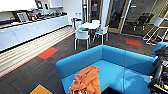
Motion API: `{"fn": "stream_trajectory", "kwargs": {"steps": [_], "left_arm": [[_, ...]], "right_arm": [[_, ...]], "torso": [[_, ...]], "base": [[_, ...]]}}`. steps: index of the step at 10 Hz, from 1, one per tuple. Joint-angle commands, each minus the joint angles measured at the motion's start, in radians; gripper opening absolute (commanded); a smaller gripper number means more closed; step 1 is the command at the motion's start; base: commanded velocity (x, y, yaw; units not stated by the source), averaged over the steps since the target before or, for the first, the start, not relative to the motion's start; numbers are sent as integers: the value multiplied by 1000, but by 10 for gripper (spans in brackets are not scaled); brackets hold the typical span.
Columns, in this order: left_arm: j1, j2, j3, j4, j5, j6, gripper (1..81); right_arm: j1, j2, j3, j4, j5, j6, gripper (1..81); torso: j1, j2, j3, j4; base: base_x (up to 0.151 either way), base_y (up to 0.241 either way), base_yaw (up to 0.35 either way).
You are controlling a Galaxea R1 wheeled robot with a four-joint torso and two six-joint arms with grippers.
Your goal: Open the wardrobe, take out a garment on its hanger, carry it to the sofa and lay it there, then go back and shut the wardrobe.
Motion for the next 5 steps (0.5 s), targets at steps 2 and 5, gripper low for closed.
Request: {"fn": "stream_trajectory", "kwargs": {"steps": [2, 5], "left_arm": [[-16, -1, -4, 8, 68, 1, 811], [-16, 22, -4, 10, 127, 10, 811]], "right_arm": [[12, 7, 2, -9, -49, -3, 811], [12, 8, 2, -9, -49, -3, 811]], "torso": [[0, 0, 90, 0], [0, 0, 99, 0]], "base": [[0, 0, 0], [0, 0, 0]]}}
